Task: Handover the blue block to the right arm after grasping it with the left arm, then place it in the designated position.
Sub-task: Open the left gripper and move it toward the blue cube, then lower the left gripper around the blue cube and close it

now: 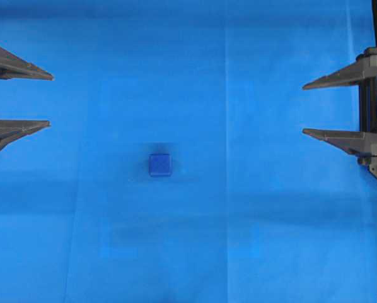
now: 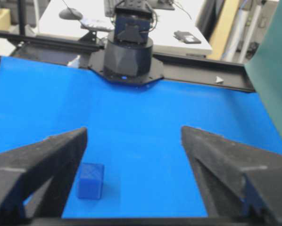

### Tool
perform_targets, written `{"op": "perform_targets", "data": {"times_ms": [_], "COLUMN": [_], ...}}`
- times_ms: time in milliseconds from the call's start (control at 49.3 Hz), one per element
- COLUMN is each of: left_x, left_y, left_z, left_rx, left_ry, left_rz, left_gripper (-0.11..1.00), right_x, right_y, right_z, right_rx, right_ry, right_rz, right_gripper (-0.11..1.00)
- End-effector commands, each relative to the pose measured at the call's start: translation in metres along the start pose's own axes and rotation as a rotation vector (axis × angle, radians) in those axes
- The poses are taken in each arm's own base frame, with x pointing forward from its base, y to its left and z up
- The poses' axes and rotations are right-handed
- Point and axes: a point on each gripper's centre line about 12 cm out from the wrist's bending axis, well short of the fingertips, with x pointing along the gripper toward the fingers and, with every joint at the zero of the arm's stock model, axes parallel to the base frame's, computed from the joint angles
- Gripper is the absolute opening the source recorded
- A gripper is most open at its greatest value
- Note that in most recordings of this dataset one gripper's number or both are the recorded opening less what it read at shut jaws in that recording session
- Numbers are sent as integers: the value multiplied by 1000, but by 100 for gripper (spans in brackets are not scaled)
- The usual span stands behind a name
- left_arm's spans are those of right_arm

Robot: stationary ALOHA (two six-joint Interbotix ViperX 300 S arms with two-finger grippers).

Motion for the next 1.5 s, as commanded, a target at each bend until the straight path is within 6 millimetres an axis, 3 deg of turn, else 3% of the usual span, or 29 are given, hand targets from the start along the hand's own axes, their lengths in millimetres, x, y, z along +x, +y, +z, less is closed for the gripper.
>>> {"op": "perform_targets", "data": {"times_ms": [0, 324, 1075, 1480], "left_x": [2, 13, 131, 138], "left_y": [0, 1, 5, 6], "left_z": [6, 5, -11, -11], "left_rx": [2, -3, -4, -7], "left_ry": [-20, -28, 43, 55], "left_rz": [1, 2, 16, 16], "left_gripper": [93, 93, 92, 92], "right_x": [3, 3, 6, 6], "right_y": [0, -1, -3, -5], "right_z": [11, 11, 8, 8], "right_rx": [4, 3, 4, 3], "right_ry": [-28, -29, -22, -21], "right_rz": [-2, -8, -15, -23], "right_gripper": [96, 97, 97, 97]}}
